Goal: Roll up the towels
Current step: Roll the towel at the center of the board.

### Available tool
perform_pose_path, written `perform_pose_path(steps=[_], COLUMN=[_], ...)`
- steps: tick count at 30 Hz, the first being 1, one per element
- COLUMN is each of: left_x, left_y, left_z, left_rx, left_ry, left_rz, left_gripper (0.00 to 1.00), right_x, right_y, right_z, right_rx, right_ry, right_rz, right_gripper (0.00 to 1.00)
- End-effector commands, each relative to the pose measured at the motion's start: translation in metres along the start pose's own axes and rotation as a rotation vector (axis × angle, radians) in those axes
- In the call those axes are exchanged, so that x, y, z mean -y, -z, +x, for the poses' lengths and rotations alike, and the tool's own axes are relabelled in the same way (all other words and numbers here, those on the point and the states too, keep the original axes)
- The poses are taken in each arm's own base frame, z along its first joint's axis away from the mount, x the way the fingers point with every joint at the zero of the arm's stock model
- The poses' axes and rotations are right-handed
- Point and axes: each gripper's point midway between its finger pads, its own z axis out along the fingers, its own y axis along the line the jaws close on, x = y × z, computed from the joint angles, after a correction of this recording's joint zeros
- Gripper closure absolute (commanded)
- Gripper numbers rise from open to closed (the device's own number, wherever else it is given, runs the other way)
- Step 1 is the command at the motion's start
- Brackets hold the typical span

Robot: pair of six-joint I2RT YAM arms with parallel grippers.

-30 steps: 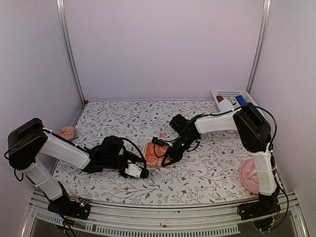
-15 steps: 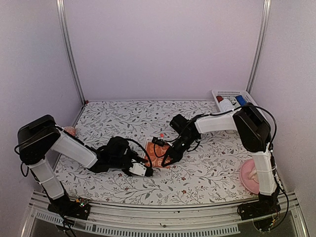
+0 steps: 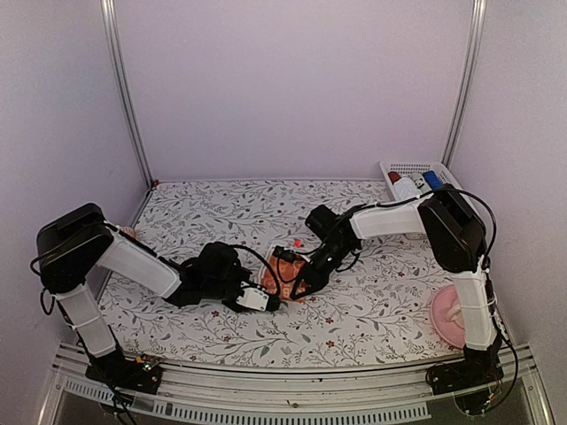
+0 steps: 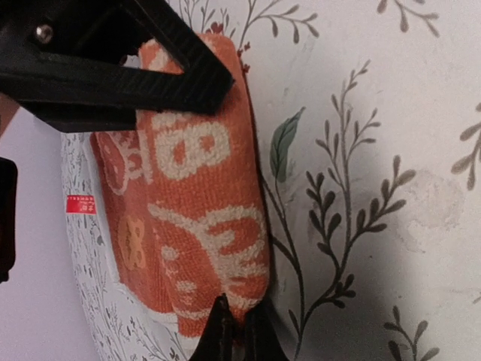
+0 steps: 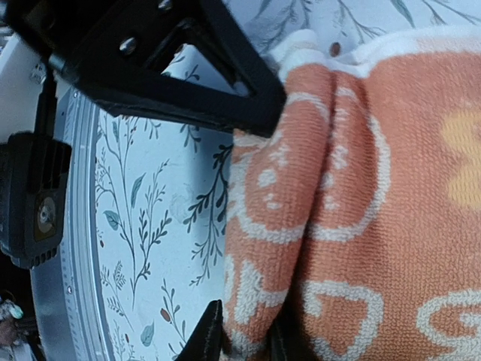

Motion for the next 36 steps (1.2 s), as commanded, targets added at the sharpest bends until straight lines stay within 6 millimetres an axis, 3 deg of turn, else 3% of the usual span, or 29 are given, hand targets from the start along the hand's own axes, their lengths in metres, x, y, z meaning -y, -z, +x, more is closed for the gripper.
perform_pose_path(steps=[1,10,15,18,19,26,29,36], left_x=[0.030,0.034,0.039,0.039,0.039,0.034,0.033,0.028], left_y=[0.009,0.021,0.020,0.020,0.020,0.022,0.021,0.020], left_z=[0.001,-0.019,-0.024,-0.025,-0.026,-0.029,-0.030,-0.030], left_rx=[-0.025,0.012,0.020,0.029,0.034,0.066,0.072,0.083], left_ry=[0.074,0.226,0.318,0.370,0.388,0.497,0.525,0.591], left_rz=[0.180,0.357,0.450,0.504,0.524,0.632,0.662,0.727], left_gripper=[1.00,1.00,1.00,1.00,1.00,1.00,1.00,1.00], right_x=[0.007,-0.008,-0.019,-0.031,-0.034,-0.039,-0.050,-0.070], right_y=[0.011,0.066,0.081,0.084,0.085,0.103,0.090,0.057], right_z=[0.017,0.000,0.014,0.016,0.015,0.000,-0.001,0.010], right_rx=[-0.053,0.075,0.153,0.198,0.214,0.387,0.371,0.296], right_ry=[-0.020,0.116,0.245,0.384,0.420,0.460,0.505,0.796], right_rz=[0.090,0.325,0.502,0.637,0.679,0.799,0.717,0.813], right_gripper=[0.73,0.48,0.34,0.17,0.02,0.01,0.01,0.04])
